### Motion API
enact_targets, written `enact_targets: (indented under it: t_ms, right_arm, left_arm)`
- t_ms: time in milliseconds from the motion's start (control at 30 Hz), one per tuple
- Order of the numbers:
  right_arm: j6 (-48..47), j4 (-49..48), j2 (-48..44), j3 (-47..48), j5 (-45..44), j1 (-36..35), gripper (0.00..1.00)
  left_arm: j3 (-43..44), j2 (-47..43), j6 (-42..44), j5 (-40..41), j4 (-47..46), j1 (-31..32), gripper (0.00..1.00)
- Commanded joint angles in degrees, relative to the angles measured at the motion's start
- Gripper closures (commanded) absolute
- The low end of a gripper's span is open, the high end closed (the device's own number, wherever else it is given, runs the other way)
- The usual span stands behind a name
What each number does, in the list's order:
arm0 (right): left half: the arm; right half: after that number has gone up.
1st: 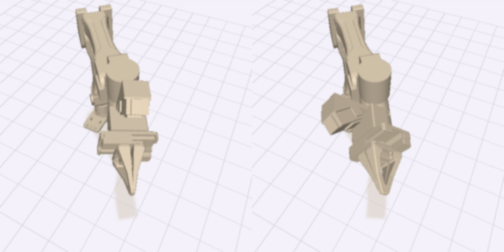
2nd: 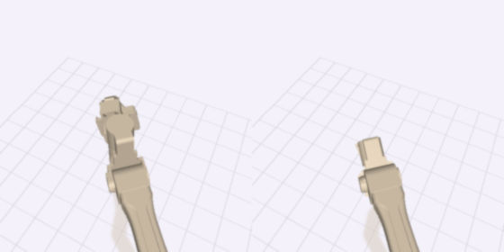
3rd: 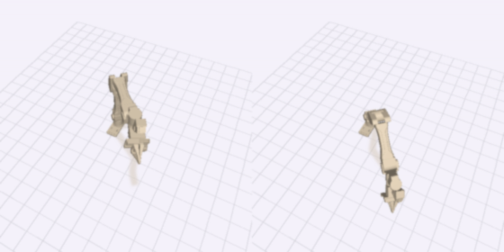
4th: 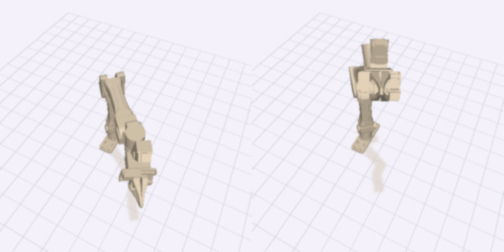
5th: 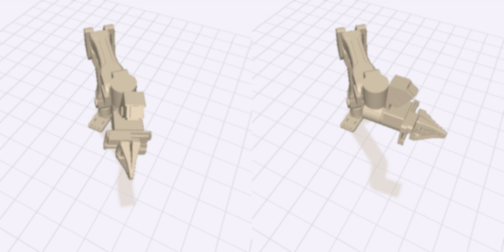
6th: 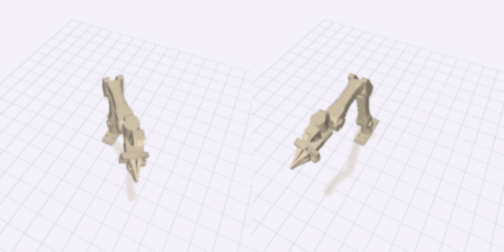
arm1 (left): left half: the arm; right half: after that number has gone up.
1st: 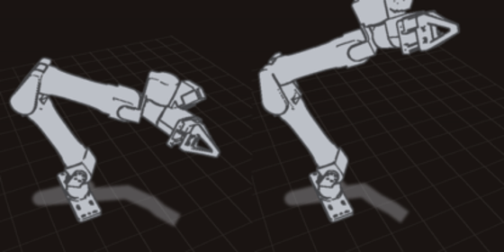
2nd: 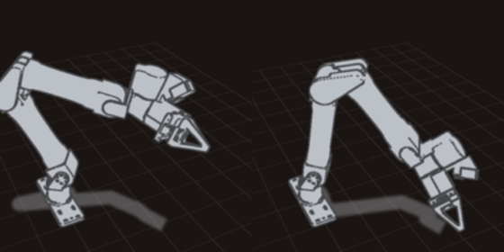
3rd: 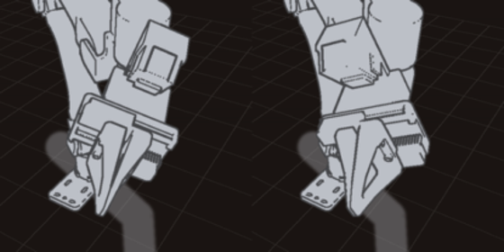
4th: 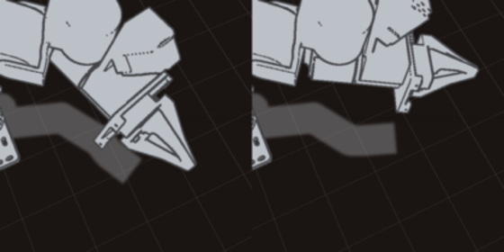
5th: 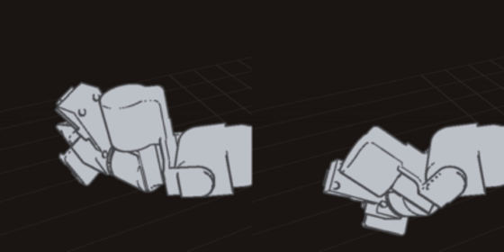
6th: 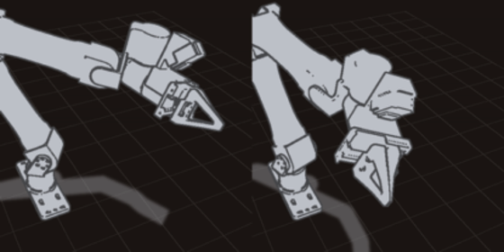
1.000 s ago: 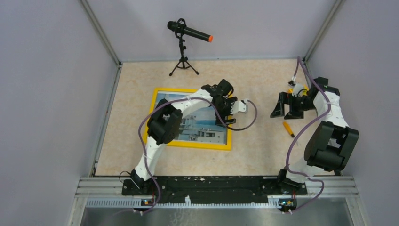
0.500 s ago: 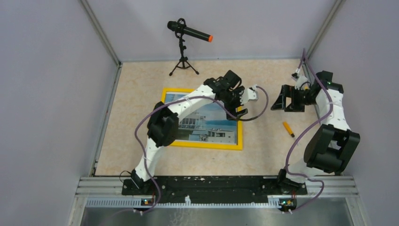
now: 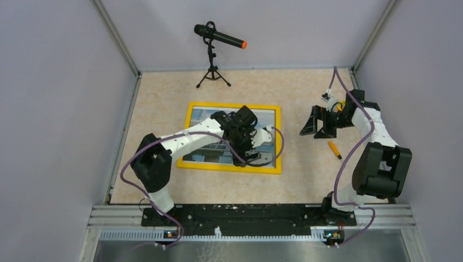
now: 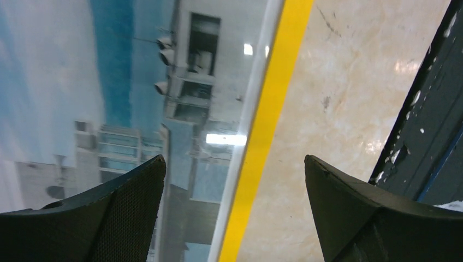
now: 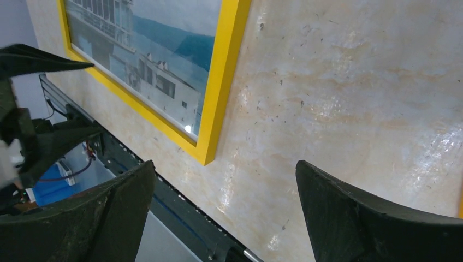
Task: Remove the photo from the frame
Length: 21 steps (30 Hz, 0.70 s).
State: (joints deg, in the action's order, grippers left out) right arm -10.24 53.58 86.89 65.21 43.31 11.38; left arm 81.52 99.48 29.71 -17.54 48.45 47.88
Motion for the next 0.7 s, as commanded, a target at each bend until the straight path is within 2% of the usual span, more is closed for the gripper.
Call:
enact_targets:
  t_ms: [0, 133, 333, 467, 667]
  right_arm:
    - [1.63, -2.23, 1.63, -0.85, 1.61, 0.05, 0.04]
    - [0.74, -1.46, 3.89, -0.01, 1.86, 0.05, 0.06]
    - [0.37, -1.12, 6.34, 0.61, 2.72, 0.05, 0.08]
    - [0.89, -1.77, 6.83, -0.24, 2.74, 0.05, 0.08]
    - [1.10, -2.00, 7.93, -0.16, 3.80, 0.05, 0.08]
  left_arm:
    - [-4.70, -1.80, -1.07, 5.43, -1.69, 4.26, 0.01]
    - [-5.09, 0.87, -1.06, 11.91, -3.03, 8.98, 0.03]
    - [-4.80, 6.47, -3.84, 18.75, -3.95, 14.00, 0.16]
    - [-5.36, 7.97, -4.95, 23.40, -6.42, 16.23, 0.21]
    - [-7.20, 10.80, -5.32, 30.06, -10.00, 19.14, 0.35]
